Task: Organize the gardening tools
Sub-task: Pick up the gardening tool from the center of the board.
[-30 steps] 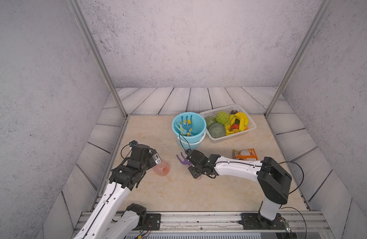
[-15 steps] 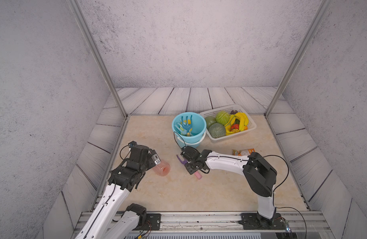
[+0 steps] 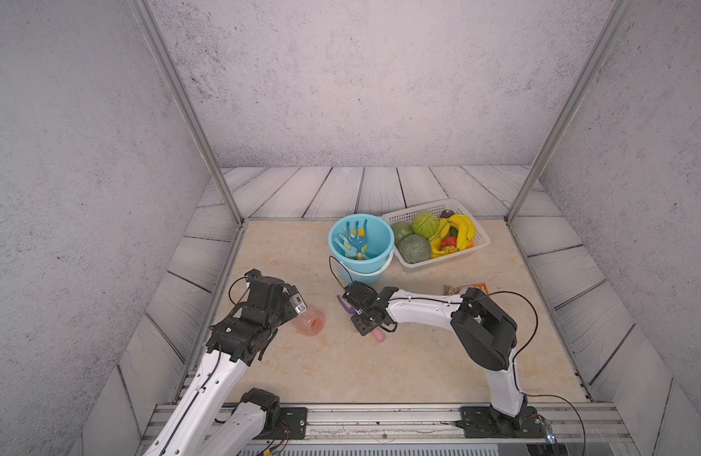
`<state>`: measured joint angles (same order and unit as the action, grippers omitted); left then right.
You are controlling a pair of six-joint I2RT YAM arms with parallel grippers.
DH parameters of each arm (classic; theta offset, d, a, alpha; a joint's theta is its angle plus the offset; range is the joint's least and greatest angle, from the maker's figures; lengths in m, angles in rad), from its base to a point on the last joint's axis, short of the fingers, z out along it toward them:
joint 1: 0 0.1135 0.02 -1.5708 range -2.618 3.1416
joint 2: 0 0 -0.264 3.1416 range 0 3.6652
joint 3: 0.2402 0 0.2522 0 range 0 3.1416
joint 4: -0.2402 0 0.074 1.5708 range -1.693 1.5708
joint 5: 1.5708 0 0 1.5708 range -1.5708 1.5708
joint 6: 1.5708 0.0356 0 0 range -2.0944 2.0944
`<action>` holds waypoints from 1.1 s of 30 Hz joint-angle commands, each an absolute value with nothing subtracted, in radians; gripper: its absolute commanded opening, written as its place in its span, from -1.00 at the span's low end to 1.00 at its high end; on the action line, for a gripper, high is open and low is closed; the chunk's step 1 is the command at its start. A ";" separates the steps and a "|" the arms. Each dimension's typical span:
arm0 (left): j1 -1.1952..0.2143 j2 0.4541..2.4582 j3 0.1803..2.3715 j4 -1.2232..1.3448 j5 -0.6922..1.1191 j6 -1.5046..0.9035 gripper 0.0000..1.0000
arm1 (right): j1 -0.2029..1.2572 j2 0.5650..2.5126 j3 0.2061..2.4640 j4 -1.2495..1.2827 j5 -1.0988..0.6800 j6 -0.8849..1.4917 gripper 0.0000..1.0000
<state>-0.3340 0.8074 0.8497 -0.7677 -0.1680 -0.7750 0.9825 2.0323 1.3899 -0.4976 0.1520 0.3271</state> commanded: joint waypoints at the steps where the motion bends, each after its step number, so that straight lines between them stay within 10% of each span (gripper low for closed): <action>1: -0.324 0.803 0.844 -0.778 -0.176 -0.775 0.98 | 0.979 2.077 1.423 -0.508 0.137 0.323 -0.15; 16: -0.319 0.800 0.893 -0.801 -0.169 -0.756 0.98 | 0.989 1.932 1.358 -0.502 0.098 0.290 -0.72; 33: -0.311 0.812 1.010 -0.847 -0.064 -0.676 0.98 | 0.996 1.354 1.113 -0.523 0.130 0.272 -0.74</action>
